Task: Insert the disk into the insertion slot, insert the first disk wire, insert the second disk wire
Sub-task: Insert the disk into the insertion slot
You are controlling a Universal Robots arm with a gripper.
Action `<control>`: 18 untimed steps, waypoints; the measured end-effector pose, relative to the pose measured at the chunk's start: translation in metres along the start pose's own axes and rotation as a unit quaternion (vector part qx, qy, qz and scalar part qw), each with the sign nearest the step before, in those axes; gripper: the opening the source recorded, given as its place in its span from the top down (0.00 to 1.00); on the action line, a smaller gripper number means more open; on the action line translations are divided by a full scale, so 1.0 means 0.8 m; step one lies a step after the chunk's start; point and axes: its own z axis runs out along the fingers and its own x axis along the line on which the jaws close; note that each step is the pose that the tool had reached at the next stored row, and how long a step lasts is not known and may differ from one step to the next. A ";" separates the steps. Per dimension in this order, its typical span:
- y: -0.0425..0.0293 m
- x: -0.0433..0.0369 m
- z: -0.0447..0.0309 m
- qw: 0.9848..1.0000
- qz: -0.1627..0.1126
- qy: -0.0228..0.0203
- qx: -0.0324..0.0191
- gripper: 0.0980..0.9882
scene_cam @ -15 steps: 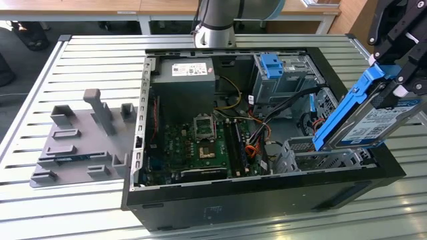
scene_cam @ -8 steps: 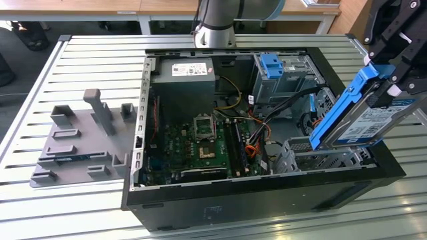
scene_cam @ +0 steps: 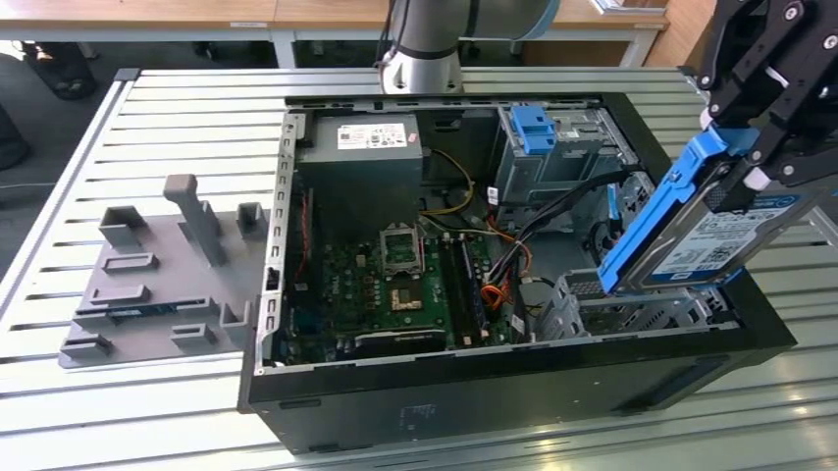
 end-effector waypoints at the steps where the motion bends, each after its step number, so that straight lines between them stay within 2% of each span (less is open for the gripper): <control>1: 0.0004 -0.001 0.0006 1.000 0.000 0.000 0.000 0.70; 18: 0.0037 -0.006 0.0109 1.000 0.001 0.000 0.000 0.70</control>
